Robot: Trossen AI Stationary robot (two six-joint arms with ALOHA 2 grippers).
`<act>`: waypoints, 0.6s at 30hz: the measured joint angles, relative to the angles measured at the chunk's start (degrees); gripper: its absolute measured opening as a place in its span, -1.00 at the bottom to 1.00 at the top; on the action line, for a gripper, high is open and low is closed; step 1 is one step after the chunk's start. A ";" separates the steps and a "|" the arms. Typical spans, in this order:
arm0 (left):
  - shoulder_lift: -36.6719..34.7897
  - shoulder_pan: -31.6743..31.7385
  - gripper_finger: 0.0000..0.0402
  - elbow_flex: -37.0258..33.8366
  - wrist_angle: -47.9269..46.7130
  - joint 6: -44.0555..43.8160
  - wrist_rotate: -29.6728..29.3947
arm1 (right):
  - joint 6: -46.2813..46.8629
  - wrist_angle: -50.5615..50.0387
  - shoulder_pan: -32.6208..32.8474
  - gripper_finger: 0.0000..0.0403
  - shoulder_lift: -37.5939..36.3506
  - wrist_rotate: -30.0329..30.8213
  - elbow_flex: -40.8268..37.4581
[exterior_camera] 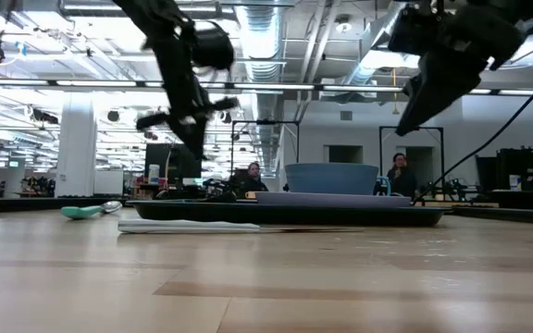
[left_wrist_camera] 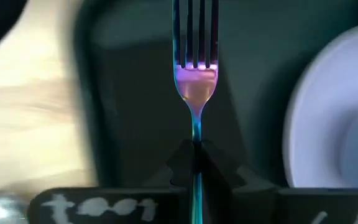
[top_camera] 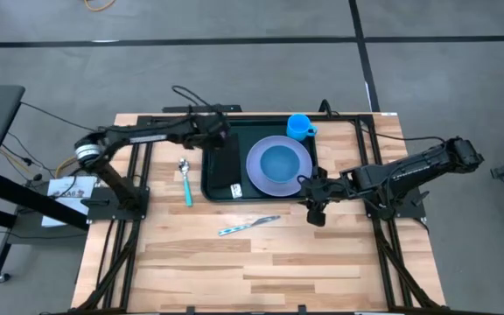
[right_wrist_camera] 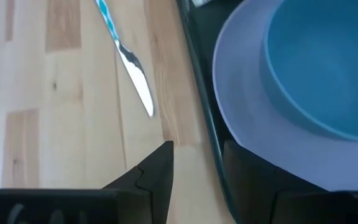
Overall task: Set up tray
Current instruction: Put the blue fork to the left of the black napkin
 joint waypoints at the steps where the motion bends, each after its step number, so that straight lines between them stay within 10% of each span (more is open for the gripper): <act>1: 1.61 -0.19 -0.98 0.00 1.64 0.38 1.45 | 0.01 -0.55 -0.09 -0.33 0.00 0.00 0.00; 18: 7.57 2.82 -0.98 -0.04 1.78 -5.92 -0.70 | -0.01 -1.16 -0.30 -0.34 -0.02 0.09 0.00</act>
